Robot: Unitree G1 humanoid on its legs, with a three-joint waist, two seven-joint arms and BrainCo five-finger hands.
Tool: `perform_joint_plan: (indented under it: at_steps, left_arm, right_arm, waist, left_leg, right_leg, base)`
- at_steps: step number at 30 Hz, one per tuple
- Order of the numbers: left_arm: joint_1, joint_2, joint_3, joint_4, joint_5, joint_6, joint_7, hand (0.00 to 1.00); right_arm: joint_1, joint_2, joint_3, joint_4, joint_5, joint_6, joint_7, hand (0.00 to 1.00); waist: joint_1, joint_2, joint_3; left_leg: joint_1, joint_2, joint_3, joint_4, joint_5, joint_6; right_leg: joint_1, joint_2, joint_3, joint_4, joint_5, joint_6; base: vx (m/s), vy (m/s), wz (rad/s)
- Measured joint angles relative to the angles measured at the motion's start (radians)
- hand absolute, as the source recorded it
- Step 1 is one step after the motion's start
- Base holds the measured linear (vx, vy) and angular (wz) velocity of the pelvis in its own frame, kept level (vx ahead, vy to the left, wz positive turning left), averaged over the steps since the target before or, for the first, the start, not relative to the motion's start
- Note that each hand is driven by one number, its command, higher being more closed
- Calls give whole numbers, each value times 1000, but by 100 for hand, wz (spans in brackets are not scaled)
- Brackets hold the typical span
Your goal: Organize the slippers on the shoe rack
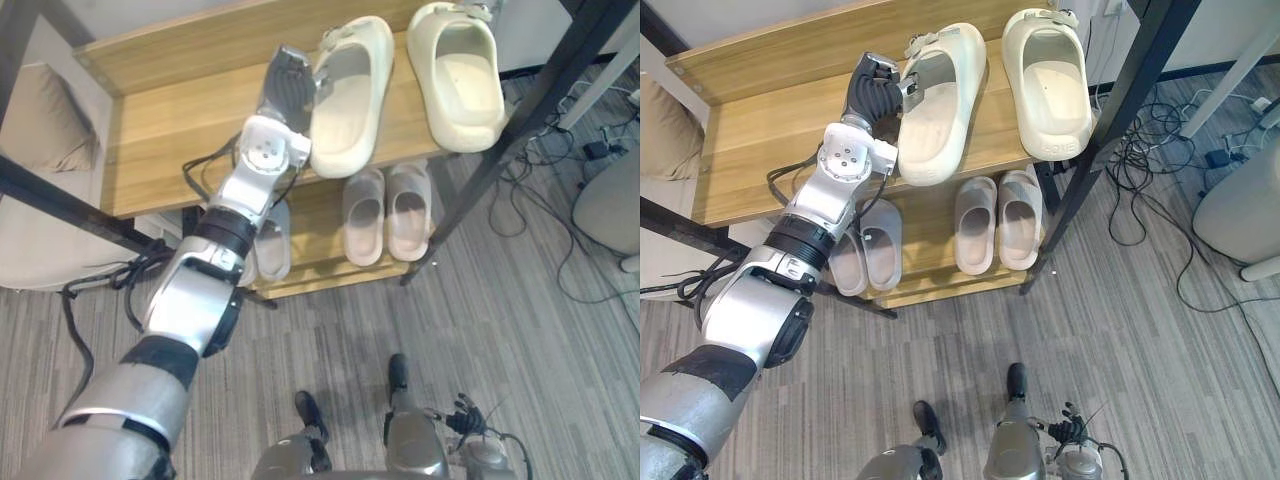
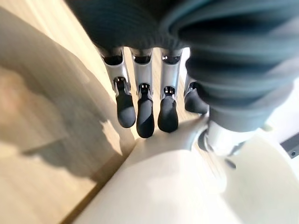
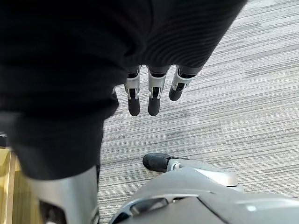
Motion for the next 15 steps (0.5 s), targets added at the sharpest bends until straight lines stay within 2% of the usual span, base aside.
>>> perform_joint_plan:
  at_steps: [15]
  left_arm:
    - [-3, -27, 5, 3, -3, 0, 3, 0]
  right_arm:
    - [2, 1, 2, 2, 7, 3, 4, 0]
  waist:
    - [-1, -6, 1]
  left_leg:
    - [12, -6, -32, 0, 7, 9]
  right_leg:
    - [33, -10, -36, 0, 0, 1]
  base:
    - [-13, 6, 6]
